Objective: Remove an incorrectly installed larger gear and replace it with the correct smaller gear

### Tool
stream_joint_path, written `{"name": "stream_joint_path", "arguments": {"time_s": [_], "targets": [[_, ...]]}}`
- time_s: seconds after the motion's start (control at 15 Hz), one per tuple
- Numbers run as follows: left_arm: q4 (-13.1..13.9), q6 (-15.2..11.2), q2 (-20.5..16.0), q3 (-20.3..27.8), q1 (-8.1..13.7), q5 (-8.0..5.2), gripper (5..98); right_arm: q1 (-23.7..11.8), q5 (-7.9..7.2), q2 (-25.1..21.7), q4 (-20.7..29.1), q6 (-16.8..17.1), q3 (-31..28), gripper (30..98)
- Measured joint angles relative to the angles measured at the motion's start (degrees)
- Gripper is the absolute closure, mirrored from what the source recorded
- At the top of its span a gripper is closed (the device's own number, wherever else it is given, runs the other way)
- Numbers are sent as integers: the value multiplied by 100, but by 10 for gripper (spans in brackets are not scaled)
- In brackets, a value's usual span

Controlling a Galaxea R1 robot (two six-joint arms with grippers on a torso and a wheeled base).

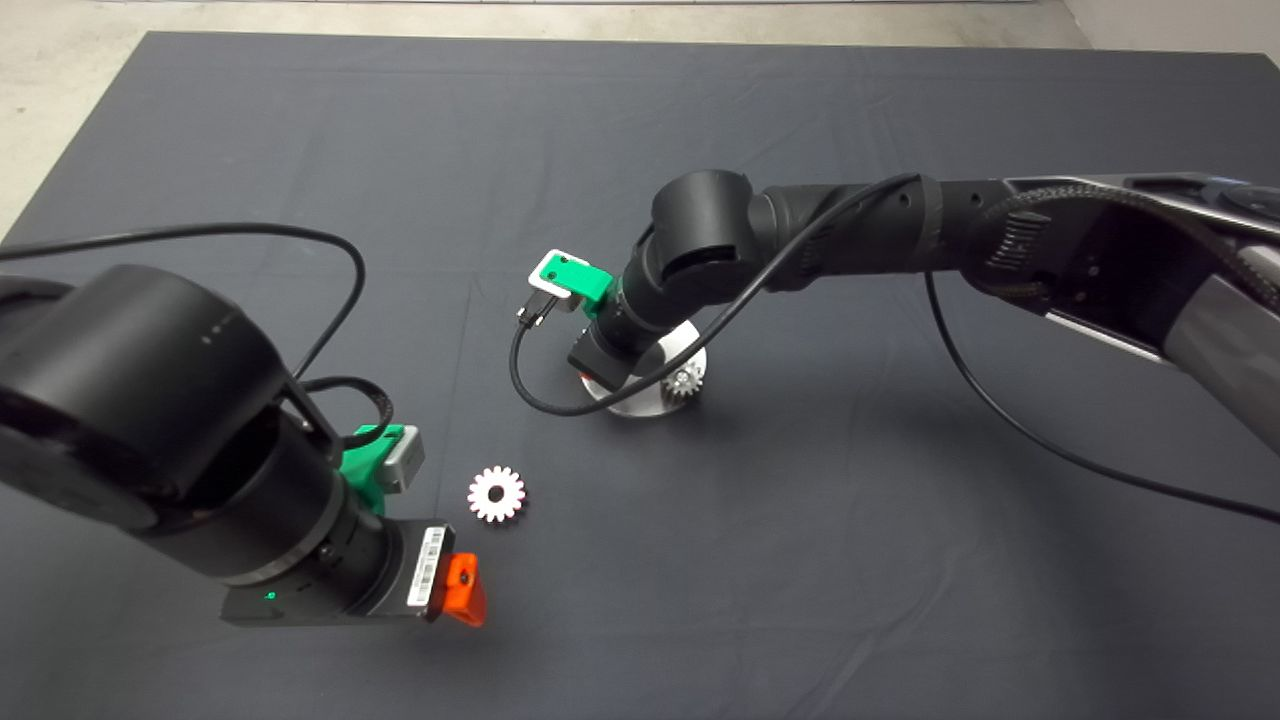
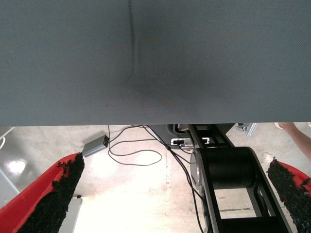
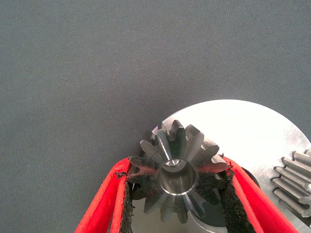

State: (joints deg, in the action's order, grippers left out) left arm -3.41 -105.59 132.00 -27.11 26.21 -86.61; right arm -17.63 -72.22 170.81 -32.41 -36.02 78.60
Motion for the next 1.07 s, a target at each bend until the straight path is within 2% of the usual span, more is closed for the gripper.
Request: {"name": "stream_joint_path", "arguments": {"time_s": [0.6,0.87,1.07], "targets": [[0,-2,-2,0,0,-1,61,63,-8,30,-11,9,0,892],[0,-2,-2,0,0,-1,61,66,-16,27,-11,242,0,891],[-2,-2,-2,0,0,-1,61,68,-13,27,-11,257,0,890]]}}
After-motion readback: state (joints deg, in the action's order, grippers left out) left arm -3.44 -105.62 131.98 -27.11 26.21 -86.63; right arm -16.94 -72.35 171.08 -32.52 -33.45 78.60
